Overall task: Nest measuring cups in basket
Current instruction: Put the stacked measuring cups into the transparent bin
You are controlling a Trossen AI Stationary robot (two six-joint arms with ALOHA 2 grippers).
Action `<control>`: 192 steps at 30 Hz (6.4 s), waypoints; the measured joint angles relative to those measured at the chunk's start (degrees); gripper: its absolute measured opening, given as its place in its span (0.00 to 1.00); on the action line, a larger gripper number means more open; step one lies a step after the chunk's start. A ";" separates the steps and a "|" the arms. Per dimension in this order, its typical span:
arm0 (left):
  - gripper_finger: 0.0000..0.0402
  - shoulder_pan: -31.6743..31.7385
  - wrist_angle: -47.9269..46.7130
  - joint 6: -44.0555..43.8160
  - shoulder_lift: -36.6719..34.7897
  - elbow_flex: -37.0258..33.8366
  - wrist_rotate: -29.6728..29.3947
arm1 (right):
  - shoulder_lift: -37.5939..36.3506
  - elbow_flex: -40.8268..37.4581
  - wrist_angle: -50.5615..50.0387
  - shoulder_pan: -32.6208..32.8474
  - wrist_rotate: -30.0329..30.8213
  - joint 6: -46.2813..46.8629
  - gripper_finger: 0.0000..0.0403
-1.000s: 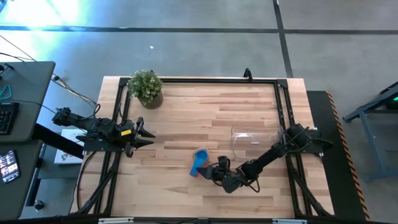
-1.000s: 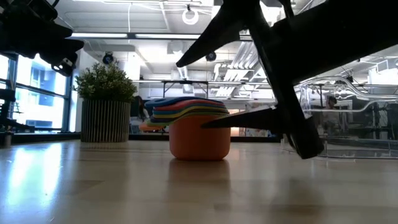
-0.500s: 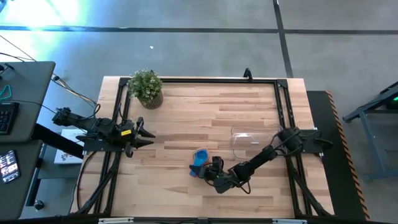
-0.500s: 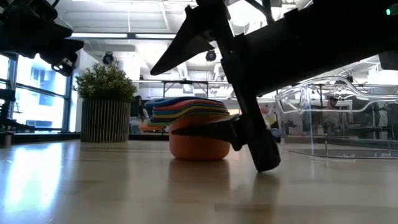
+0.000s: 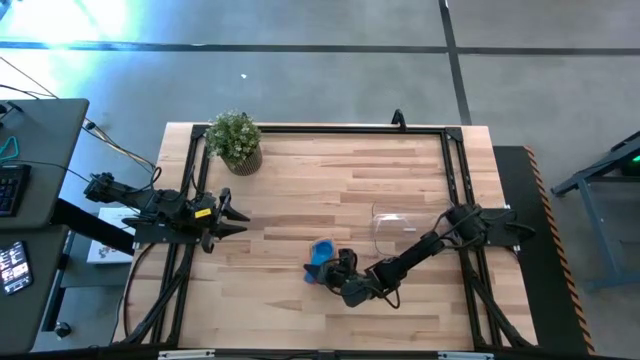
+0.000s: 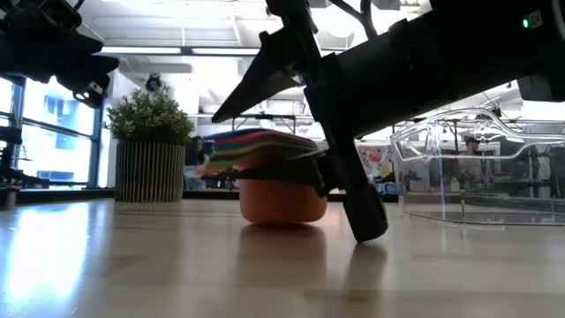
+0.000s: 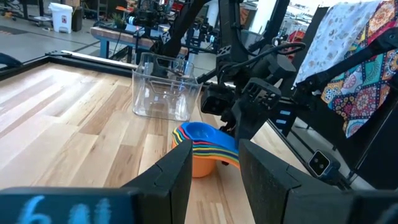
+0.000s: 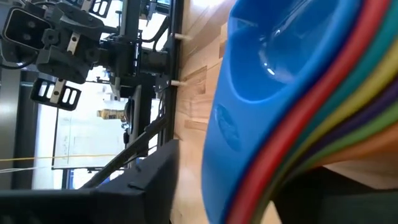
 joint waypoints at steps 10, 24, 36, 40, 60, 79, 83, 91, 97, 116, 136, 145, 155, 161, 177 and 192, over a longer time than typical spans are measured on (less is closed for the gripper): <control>0.30 0.00 0.00 0.00 0.00 0.00 0.00 | 0.07 -0.02 -0.05 0.26 0.17 0.12 0.24; 0.30 0.00 0.00 0.00 0.02 0.00 0.02 | 0.17 -0.09 0.52 0.35 2.37 -1.75 0.16; 0.30 0.00 0.00 0.00 0.00 0.00 0.01 | 0.52 -0.33 8.41 0.94 6.20 -9.97 0.16; 0.30 0.00 0.00 0.00 0.00 0.00 0.00 | 0.50 -0.33 14.29 0.94 6.46 -15.21 0.16; 0.30 0.00 0.00 0.00 0.00 0.00 0.00 | -9.88 -5.36 28.98 1.42 16.33 -37.36 0.16; 0.30 0.00 0.00 0.00 0.02 0.00 0.00 | -40.59 -25.48 26.26 5.29 21.33 -51.11 0.17; 0.30 0.02 0.01 -0.01 0.02 0.00 0.00 | -52.60 -31.13 16.60 4.44 17.13 -50.97 0.17; 0.30 0.02 0.00 0.00 0.02 0.00 0.00 | -78.57 -32.43 -21.40 -1.00 2.37 -44.85 0.17; 0.30 0.01 0.00 -0.01 0.02 0.00 0.01 | -90.13 -25.38 -53.58 -8.60 -14.37 -39.04 0.17; 0.30 0.01 0.00 0.00 0.02 0.00 0.01 | -95.49 -29.26 -72.52 -32.97 -69.14 -43.05 0.17; 0.30 0.00 0.01 0.00 0.00 0.00 0.01 | -95.47 -49.46 -55.89 -40.90 -86.78 -41.81 0.18; 0.30 0.00 0.00 0.00 0.02 0.00 0.00 | -94.49 -50.14 -56.81 -40.84 -83.65 -42.49 0.18; 0.30 0.01 0.00 0.00 0.02 0.00 0.01 | -86.38 -50.14 -55.99 -40.46 -83.88 -45.82 0.18; 0.30 0.00 0.00 0.00 0.02 0.00 0.00 | -82.13 -50.14 -54.51 -40.48 -84.52 -47.14 0.18; 0.30 0.00 0.00 0.00 0.02 0.00 0.00 | -79.08 -50.14 -54.03 -40.48 -84.96 -48.12 0.24; 0.30 0.01 0.00 0.00 0.01 0.00 0.00 | -79.12 -50.12 -54.41 -40.50 -84.16 -48.44 0.45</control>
